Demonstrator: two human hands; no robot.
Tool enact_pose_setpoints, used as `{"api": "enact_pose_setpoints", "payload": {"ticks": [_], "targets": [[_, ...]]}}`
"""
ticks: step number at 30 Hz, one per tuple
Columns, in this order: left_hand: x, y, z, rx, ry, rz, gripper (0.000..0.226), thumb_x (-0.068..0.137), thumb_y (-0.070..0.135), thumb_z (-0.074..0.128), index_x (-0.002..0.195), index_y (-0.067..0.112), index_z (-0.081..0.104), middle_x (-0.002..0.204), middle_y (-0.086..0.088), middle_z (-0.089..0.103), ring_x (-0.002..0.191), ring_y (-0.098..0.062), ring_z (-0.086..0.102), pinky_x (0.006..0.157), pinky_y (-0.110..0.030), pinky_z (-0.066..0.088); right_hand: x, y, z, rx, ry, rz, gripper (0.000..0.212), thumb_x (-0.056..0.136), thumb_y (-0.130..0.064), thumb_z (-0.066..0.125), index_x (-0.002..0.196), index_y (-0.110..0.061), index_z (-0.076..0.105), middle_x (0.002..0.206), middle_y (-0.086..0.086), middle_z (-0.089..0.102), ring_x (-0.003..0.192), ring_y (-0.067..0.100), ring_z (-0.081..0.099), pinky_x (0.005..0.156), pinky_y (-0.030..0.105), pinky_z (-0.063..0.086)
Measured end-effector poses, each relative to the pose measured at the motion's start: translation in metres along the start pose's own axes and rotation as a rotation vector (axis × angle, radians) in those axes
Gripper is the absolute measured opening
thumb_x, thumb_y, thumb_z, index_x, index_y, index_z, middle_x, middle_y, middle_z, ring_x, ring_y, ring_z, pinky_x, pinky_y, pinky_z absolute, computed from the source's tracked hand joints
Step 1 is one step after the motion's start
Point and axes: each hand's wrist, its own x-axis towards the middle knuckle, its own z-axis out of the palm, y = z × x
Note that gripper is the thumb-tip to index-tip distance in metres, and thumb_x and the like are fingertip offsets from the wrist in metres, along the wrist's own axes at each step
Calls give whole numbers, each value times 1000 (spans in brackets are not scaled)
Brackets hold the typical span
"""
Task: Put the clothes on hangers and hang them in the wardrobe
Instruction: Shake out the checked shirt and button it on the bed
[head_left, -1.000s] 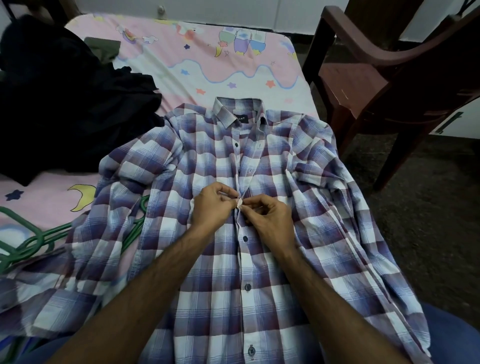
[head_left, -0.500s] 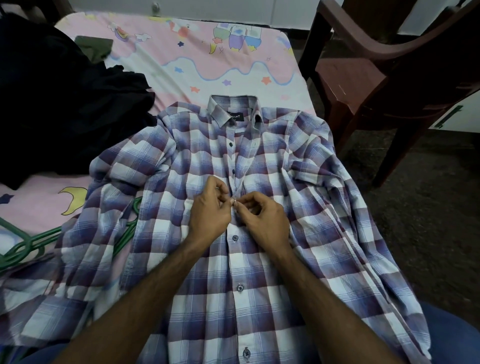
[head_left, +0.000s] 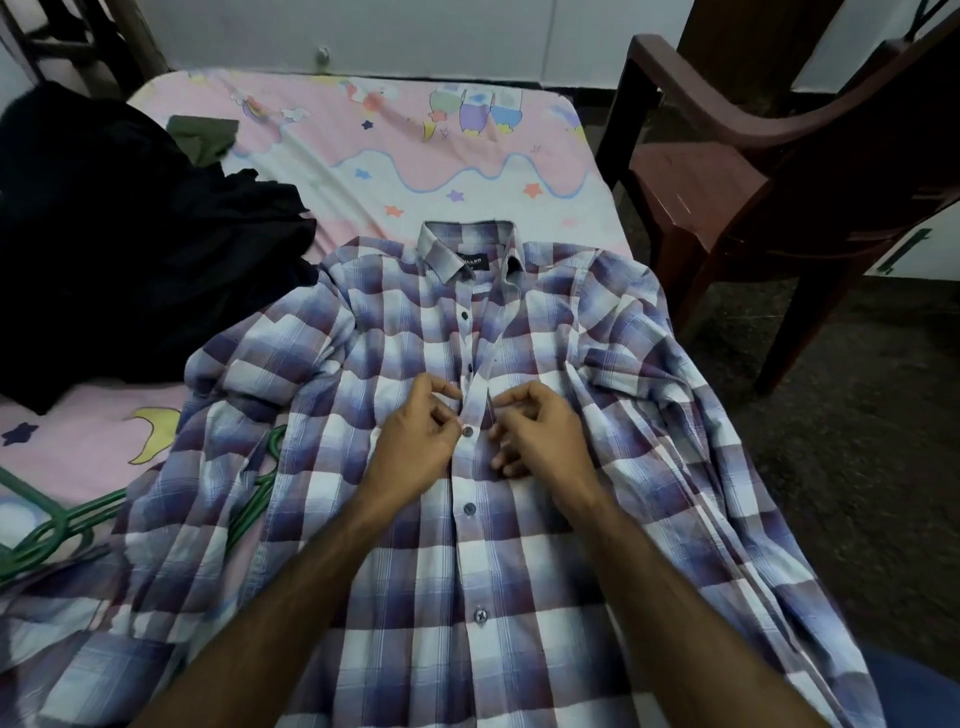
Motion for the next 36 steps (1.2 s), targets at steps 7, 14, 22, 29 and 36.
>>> {"api": "enact_pose_setpoints", "payload": {"ticks": [7,14,22,29,36], "targets": [[39,13,-7,114,33,-10,25,99,36,58,120,24,51,104,9,66,88,-6,63,78,-34,53,49,-33,9,-296,110,-86,33,83,-51,70,75,-20,58,74,3,71,69,22,71,68,43,61],[76,22,4,304,30,-226,19,85,44,73,85,28,63,87,10,69,88,-15,66,80,-36,55,60,0,-8,110,44,-1,21,88,-15,75,75,-11,59,76,14,69,78,32,75,73,47,64],[69,16,-4,-345,22,-414,19,87,22,77,98,7,73,82,-2,65,62,-9,51,47,-22,36,61,-5,-7,295,27,59,15,89,-14,75,80,-6,68,86,19,76,81,29,76,74,40,64],[68,10,-5,-427,20,-442,11,88,19,75,93,8,75,62,11,66,61,-8,53,51,-22,36,69,-17,18,86,55,-28,11,83,-17,73,75,-12,69,68,-2,69,65,13,66,66,36,61],[66,9,3,-410,54,-457,13,91,18,71,93,6,72,50,14,61,56,-4,50,56,-23,36,70,-4,27,21,67,-105,22,81,-26,78,72,-12,63,64,-4,63,62,9,58,65,34,52]]}}
